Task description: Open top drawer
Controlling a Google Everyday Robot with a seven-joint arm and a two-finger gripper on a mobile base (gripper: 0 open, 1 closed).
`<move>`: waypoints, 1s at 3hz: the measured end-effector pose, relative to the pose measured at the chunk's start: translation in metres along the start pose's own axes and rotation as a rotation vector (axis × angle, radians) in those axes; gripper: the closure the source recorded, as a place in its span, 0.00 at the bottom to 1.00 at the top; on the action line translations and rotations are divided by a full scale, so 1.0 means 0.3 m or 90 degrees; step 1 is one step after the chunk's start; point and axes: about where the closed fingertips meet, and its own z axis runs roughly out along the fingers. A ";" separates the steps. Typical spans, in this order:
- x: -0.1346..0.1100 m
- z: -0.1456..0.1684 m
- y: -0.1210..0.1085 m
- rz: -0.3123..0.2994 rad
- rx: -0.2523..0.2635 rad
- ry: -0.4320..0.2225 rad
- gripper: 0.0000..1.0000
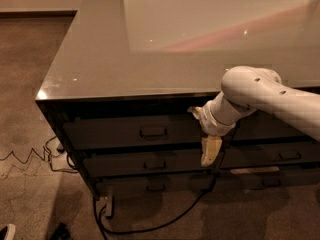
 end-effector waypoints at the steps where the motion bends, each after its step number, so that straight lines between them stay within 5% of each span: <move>1: -0.011 0.024 -0.036 0.014 0.006 -0.032 0.00; 3: -0.016 0.117 -0.093 0.029 -0.011 -0.047 0.00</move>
Offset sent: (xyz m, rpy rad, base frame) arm 0.0382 0.0199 -0.0250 0.0940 0.0431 -0.0291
